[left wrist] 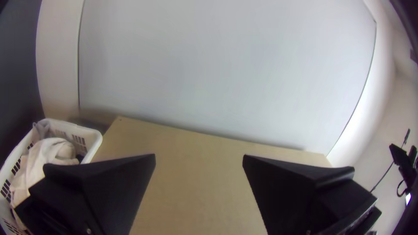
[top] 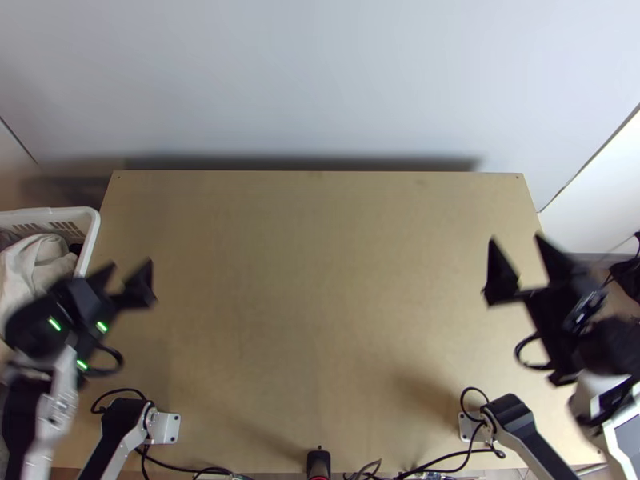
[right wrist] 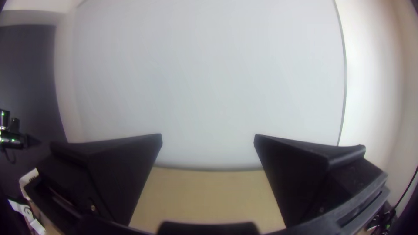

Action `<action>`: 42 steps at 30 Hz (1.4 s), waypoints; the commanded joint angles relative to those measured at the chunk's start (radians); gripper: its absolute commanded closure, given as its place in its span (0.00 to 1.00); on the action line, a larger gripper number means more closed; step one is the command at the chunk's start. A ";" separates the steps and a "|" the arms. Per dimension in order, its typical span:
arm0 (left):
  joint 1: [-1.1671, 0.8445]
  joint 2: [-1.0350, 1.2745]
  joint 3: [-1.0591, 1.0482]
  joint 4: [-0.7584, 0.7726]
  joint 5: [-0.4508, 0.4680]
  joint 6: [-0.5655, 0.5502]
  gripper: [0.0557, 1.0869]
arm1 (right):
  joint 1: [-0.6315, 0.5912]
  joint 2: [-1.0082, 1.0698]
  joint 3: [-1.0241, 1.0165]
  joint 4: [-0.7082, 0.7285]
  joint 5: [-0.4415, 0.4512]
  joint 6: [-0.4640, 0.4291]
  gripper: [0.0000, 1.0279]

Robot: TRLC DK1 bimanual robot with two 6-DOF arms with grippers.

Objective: Fold the t-shirt

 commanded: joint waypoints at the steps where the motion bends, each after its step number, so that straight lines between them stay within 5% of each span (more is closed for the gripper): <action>1: 0.038 0.461 0.718 -0.383 -0.004 -0.086 0.05 | 0.030 0.443 0.639 -0.227 0.004 0.028 0.04; 5: 0.061 0.742 1.141 -0.596 -0.006 -0.107 0.05 | 0.034 0.673 0.935 -0.402 0.006 0.069 0.04; 9: 0.141 0.956 1.378 -0.726 -0.010 -0.095 0.05 | 0.054 0.804 1.025 -0.473 0.006 0.134 0.04; 20: 0.153 1.159 1.329 -0.942 -0.047 -0.020 0.05 | 0.022 1.071 1.082 -0.686 0.037 0.211 0.05; 34: 0.143 1.110 1.273 -0.926 -0.052 0.006 0.05 | -0.001 1.045 1.073 -0.688 0.076 0.212 0.05; 42: 0.252 1.029 1.068 -0.801 -0.075 0.011 0.05 | 0.002 1.003 1.002 -0.688 0.078 0.211 0.04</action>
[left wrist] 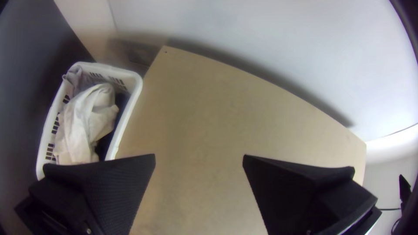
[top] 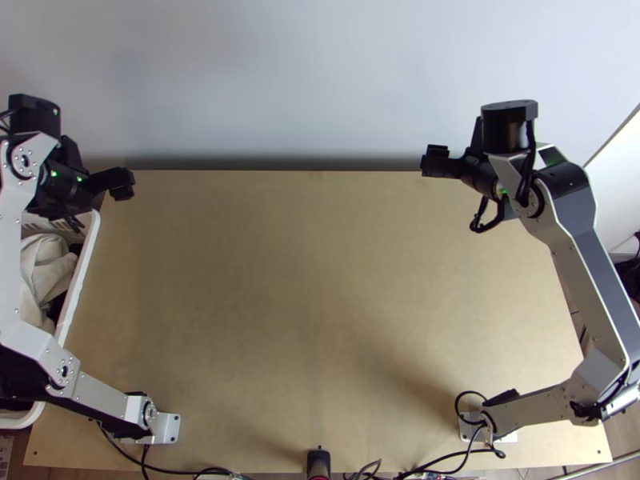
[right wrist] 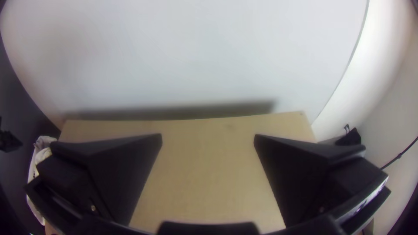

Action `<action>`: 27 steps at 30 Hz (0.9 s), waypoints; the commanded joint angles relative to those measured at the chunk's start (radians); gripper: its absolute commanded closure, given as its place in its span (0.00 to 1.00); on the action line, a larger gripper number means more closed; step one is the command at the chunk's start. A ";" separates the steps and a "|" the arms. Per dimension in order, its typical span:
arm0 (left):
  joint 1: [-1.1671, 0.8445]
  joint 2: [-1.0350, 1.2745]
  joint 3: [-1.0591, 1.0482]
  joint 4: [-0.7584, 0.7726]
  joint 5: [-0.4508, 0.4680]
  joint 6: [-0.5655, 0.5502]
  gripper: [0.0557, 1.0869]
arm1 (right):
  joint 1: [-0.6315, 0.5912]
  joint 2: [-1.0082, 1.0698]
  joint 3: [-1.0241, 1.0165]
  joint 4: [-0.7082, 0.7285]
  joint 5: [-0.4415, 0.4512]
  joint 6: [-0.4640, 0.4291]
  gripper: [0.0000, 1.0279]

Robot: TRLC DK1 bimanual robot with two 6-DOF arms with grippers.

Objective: Fold the t-shirt

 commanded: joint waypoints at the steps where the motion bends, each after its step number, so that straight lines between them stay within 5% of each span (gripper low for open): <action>1: 0.108 -0.092 -0.212 0.146 -0.016 0.006 0.05 | 0.001 -0.026 -0.048 -0.001 0.004 -0.001 0.05; 13: 0.483 -0.171 -0.669 0.665 -0.016 0.141 0.05 | 0.038 -0.031 -0.080 0.001 0.004 -0.004 0.05; 27: 0.672 0.065 -0.729 0.981 -0.016 0.227 0.05 | 0.043 -0.145 -0.210 -0.001 0.010 -0.018 0.04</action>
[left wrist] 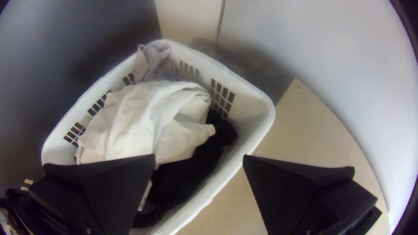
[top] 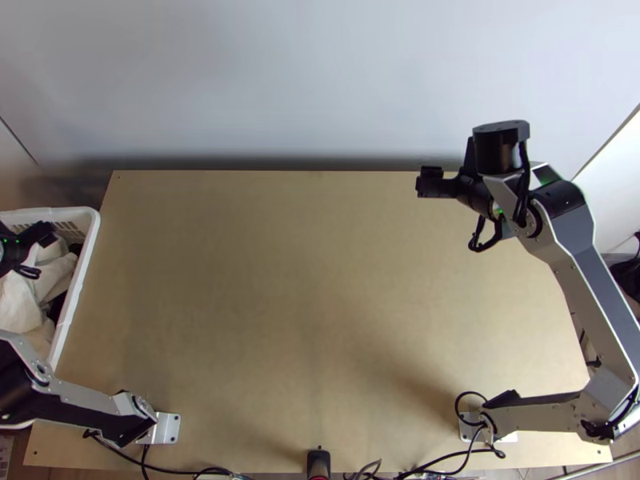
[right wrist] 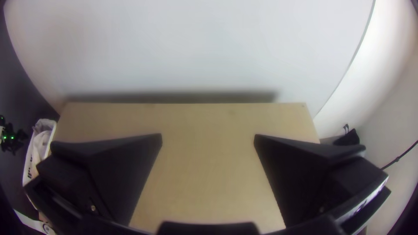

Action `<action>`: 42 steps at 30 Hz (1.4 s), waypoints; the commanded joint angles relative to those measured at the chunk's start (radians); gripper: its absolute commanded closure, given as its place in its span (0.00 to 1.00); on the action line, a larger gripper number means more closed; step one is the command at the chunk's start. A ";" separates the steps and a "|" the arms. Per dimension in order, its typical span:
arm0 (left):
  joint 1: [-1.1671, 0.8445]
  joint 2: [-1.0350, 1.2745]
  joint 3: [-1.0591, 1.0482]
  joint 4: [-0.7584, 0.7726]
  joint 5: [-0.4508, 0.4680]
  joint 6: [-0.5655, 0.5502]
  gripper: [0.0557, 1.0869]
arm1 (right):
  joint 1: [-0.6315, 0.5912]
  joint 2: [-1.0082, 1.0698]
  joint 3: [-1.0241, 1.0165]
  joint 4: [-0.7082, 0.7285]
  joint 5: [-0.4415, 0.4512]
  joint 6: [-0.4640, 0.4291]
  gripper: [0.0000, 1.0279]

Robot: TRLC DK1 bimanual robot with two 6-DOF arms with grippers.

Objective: Fold the t-shirt

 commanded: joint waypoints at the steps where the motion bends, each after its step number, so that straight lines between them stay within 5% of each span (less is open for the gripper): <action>1: 0.090 0.119 -0.021 0.153 -0.002 0.050 0.05 | -0.001 -0.069 -0.087 0.000 0.003 -0.008 0.04; 15: 0.160 0.418 0.083 0.348 -0.063 0.113 0.05 | -0.018 -0.100 -0.099 -0.006 0.003 -0.015 0.04; 27: 0.175 0.557 0.180 0.345 -0.082 0.073 0.06 | -0.037 -0.157 -0.152 -0.019 0.006 -0.029 0.05; 30: 0.168 0.553 0.180 0.335 -0.082 0.056 0.23 | -0.043 -0.166 -0.178 -0.019 0.012 -0.034 0.05; 33: 0.163 0.538 0.180 0.345 -0.073 0.065 0.84 | -0.047 -0.173 -0.202 -0.017 0.020 -0.035 0.05; 42: 0.160 0.504 0.148 0.342 -0.040 0.157 0.91 | -0.069 -0.195 -0.234 -0.006 0.032 -0.040 0.05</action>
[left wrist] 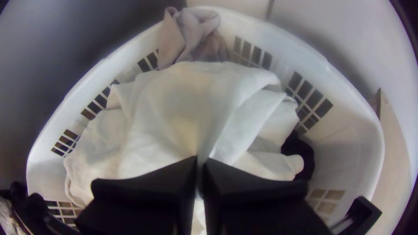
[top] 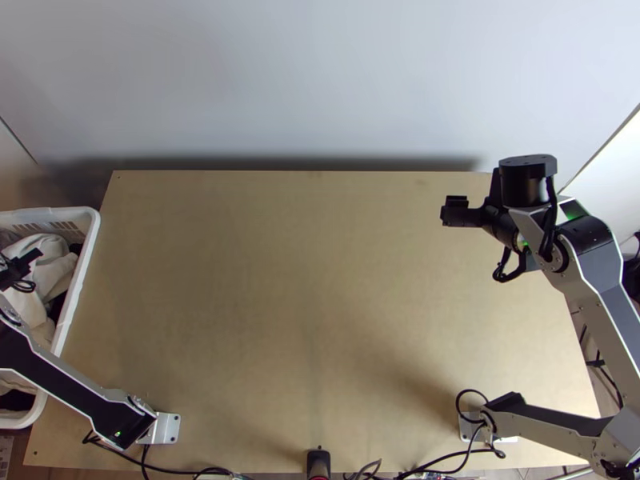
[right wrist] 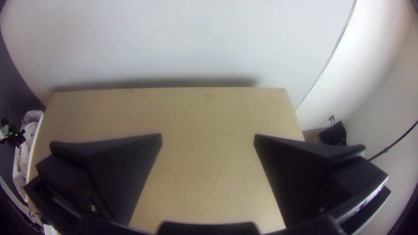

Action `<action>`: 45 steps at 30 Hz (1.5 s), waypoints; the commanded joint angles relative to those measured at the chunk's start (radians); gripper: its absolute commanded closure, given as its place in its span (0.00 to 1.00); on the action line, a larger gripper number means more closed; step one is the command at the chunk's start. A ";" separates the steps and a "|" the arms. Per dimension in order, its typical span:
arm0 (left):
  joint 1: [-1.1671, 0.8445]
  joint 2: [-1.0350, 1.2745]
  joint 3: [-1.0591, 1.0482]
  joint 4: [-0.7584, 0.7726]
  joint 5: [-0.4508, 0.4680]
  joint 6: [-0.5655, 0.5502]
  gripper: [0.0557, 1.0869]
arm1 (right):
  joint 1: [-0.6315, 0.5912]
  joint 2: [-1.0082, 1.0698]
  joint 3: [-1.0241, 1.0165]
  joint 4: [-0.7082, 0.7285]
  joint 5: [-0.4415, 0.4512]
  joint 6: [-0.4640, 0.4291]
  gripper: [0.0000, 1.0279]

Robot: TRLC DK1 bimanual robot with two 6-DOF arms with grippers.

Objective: Fold the t-shirt

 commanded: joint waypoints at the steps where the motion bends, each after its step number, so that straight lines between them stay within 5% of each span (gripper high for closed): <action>1: -0.003 -0.022 -0.014 -0.002 0.014 0.047 0.91 | -0.012 -0.018 -0.026 0.010 0.006 -0.001 0.05; 5: -0.006 -0.051 0.012 -0.073 0.034 0.047 0.94 | -0.013 -0.027 -0.042 0.015 0.006 -0.001 0.05; 14: -0.023 -0.155 0.193 -0.458 0.258 -0.034 0.97 | -0.013 -0.055 -0.072 0.024 0.006 -0.003 0.05; 30: -0.333 -0.540 0.190 -0.671 0.258 -0.063 0.97 | -0.021 -0.110 -0.115 0.056 0.006 -0.008 0.05; 45: -0.915 -0.665 0.340 -0.855 0.149 -0.309 0.96 | -0.068 -0.300 -0.324 0.122 0.004 -0.012 0.05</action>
